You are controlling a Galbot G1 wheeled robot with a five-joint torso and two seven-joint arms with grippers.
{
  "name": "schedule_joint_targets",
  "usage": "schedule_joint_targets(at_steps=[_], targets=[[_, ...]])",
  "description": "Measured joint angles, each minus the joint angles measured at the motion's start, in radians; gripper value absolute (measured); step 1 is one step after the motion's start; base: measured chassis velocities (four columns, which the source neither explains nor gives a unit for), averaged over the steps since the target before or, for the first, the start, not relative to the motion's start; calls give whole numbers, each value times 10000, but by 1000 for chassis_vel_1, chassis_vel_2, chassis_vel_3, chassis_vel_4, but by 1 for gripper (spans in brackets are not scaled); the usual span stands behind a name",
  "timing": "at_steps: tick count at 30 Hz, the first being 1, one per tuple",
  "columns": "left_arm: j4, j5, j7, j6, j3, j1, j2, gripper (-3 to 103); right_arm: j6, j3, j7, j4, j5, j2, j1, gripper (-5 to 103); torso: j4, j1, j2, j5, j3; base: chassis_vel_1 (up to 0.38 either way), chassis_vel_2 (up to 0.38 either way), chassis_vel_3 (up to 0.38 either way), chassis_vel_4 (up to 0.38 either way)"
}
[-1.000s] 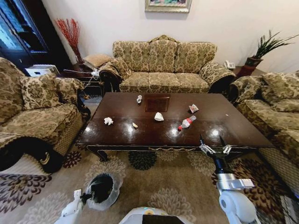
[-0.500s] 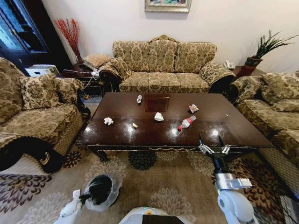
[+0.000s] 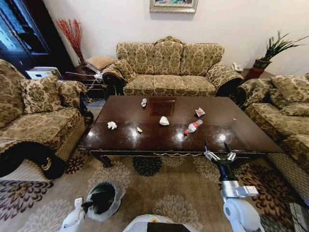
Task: Move to the front of the table and place the trash on the table into the trash bin.
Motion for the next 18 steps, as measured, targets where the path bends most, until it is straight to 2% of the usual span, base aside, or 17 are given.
schedule_joint_targets(at_steps=[3, 4, 6, 7, 8, 10, 11, 14, 15, 18], targets=[[-1391, -550, -73, -41, -291, 871, 100, 2, -4, 5, -153, -124, 86, -55, 119, 100, 2, 0, 0, 10, -1, 0, 0, 0, 0], [-1391, -550, -73, -41, -291, 871, 100, 2, -4, 5, -153, -124, 86, -55, 119, 100, 2, 0, 0, 10, -1, 0, 0, 0, 0], [-2596, -972, -165, -180, -536, 1660, 118, 2, 0, 17, -418, -358, 145, -76, 236, 100, -4, 0, 0, 2, -1, 0, 0, 0, 0], [-3670, -1276, -230, -185, -882, 2447, 21, 2, 10, -9, -582, -520, 157, -90, 374, 100, -3, 0, 0, 1, -1, 0, 0, 0, 0], [-3670, -1276, -230, -185, -882, 2447, 21, 2, 10, -9, -582, -520, 157, -90, 374, 100, -3, 0, 0, 1, -1, 0, 0, 0, 0], [-5137, -1406, -238, -189, -1484, 3494, -199, 2, 46, -144, -706, -709, 177, -88, 604, 100, 3, -1, 1, 7, -1, 0, 0, 0, 0], [-5137, -1406, -238, -189, -1484, 3494, -199, 2, 46, -144, -706, -709, 177, -88, 604, 100, 3, -1, 1, 7, -1, 0, 0, 0, 0], [-7162, -1514, -246, -206, -2603, 4869, -646, 2, 223, -429, -727, -932, 270, 37, 942, 100, 1, -1, 1, 3, -1, 0, 0, 0, 0], [-7162, -1514, -246, -206, -2603, 4869, -646, 2, 223, -429, -727, -932, 270, 37, 942, 100, 1, -1, 1, 3, -1, 0, 0, 0, 0], [-8539, -1690, -238, -226, -3472, 5884, -1007, 2, 686, -651, -709, -1227, 34, 288, 1200, 100, -1, -1, 0, 4, -1, 0, 0, 0, 0]])
